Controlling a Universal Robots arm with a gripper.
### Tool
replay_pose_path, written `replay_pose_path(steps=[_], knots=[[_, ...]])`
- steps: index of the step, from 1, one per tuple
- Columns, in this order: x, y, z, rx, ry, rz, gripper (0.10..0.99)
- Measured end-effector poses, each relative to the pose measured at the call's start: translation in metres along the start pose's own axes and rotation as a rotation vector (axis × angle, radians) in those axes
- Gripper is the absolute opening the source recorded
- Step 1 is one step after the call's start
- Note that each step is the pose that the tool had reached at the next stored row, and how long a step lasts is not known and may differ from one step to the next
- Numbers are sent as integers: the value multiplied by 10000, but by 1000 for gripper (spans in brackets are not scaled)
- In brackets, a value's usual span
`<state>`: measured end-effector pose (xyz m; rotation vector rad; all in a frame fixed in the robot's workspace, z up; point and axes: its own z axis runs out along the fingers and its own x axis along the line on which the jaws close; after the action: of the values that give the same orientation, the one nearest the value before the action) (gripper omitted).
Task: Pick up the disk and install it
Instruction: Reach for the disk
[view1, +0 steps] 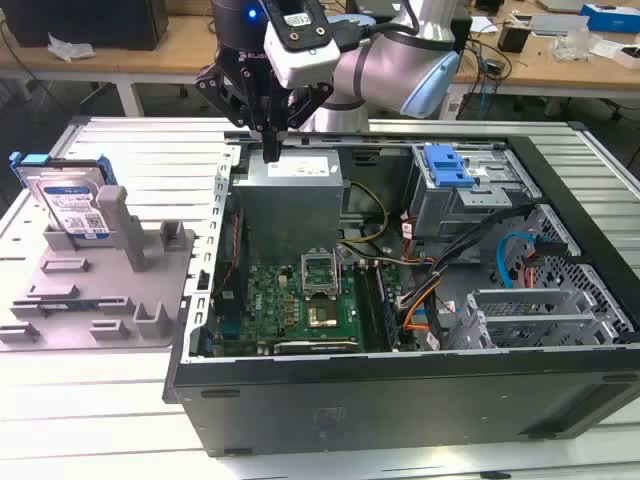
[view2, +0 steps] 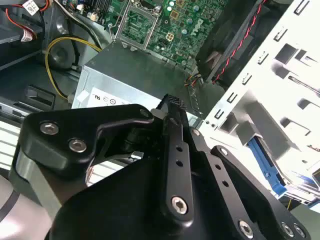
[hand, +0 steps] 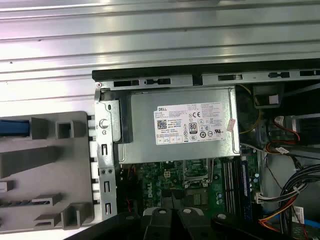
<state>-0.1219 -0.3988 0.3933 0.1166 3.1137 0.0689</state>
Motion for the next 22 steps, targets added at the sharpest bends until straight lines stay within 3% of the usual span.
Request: replay_pose_path(steps=[15, 20, 22], knots=[[1, 0, 0, 0, 0, -1, 106], [153, -9, -4, 1, 0, 2, 106], [251, -10, -6, 0, 0, 5, 106]])
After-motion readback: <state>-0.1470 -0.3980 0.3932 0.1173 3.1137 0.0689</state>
